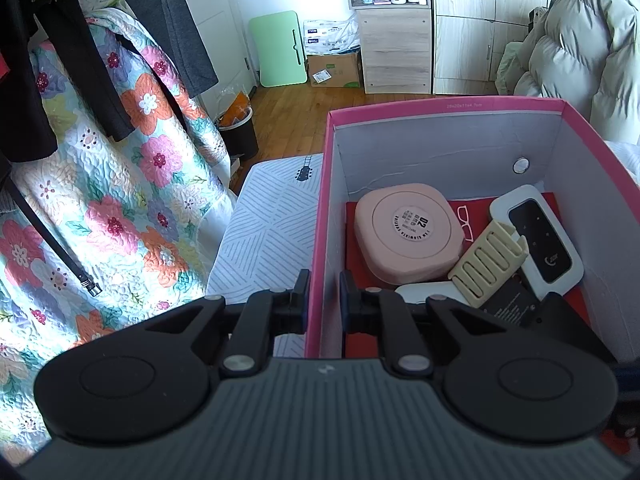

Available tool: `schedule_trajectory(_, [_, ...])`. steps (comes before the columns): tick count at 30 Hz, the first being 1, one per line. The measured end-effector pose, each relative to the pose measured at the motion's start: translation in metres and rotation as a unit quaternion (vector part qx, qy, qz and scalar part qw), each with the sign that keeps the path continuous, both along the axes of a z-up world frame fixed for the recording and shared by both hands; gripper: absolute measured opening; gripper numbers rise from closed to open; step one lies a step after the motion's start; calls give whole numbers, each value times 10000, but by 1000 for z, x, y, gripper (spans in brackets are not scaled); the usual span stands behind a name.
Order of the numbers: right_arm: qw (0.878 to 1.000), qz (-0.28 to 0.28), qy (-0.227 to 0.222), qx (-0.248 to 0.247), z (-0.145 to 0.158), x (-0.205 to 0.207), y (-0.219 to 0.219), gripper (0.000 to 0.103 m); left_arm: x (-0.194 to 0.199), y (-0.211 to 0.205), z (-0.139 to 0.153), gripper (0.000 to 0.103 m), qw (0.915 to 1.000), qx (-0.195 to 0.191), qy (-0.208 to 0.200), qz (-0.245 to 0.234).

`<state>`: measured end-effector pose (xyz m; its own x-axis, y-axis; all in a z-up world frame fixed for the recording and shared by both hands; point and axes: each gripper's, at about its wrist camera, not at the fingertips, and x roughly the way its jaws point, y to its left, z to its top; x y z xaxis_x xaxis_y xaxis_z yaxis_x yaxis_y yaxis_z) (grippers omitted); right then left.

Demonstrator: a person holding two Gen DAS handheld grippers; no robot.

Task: Organize rigid objects
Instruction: 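Carry the AA battery into the pink box and open the right tool, then grasp the yellow starfish with the right tool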

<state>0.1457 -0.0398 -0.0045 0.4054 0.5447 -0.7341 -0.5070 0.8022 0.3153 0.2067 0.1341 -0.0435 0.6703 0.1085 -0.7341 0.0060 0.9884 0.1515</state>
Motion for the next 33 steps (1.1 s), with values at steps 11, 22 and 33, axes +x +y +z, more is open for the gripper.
schedule_trajectory(11, [9905,-944,-937,-357,45,-5,-78,42,1,-1,0,12,10000,-26,-1,-8])
schedule_trajectory(22, [9834,-1246,-1031,-818,-7,39,-115,42,0,-2,0,12,10000,-23,-6,-1])
schedule_trajectory(33, [9760,-1129,-1219,-1410,-53,104,-105,42,-1,-1,1,12,10000,-2,-11,-11])
